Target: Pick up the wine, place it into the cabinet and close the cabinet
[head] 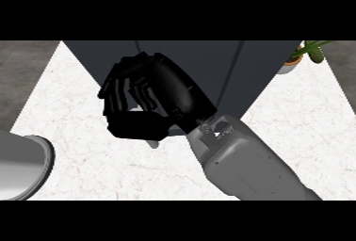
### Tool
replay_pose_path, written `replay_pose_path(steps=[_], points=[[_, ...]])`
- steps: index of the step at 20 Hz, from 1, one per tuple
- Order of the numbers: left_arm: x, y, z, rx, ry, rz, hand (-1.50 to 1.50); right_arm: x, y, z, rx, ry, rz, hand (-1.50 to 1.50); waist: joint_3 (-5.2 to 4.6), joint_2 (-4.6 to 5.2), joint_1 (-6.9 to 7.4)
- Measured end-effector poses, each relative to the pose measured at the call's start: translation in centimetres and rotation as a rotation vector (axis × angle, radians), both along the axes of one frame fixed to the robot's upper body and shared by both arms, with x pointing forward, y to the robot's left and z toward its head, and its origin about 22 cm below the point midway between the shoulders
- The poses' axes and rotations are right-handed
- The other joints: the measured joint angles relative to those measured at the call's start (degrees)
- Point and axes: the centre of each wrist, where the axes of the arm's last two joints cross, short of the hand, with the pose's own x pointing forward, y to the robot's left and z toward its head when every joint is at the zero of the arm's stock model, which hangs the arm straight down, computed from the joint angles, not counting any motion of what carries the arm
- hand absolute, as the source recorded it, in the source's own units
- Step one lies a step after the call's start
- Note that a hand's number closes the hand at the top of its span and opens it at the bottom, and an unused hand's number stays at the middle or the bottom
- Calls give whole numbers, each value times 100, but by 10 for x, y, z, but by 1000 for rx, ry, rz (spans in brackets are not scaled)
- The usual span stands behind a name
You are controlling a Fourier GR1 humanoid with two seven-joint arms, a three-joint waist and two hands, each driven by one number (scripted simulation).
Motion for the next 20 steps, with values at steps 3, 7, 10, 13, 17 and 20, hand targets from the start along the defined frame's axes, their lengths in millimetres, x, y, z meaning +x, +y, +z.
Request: replay_pose_path(steps=[3,7,10,13,17,20], points=[[7,-9,0,-5,11,-17,-150,23,-6,-2,-3,-4,-21,150,-1,4,-27],[14,-24,-4,-14,35,-43,-150,42,-9,-5,-4,-7,3,150,-4,-40,-31],[19,-33,-6,-21,39,-45,-150,50,-13,-7,-7,-17,43,150,-33,-76,-9],[28,-41,-9,-25,38,-43,-150,57,-13,-9,-14,-44,76,150,-57,-94,-12],[37,-47,-13,-27,35,-36,-150,64,-16,-13,-14,-75,105,150,-87,-120,14],[42,-54,-18,-29,36,-32,-150,68,-16,-12,-21,-84,122,150,-108,-120,11]])
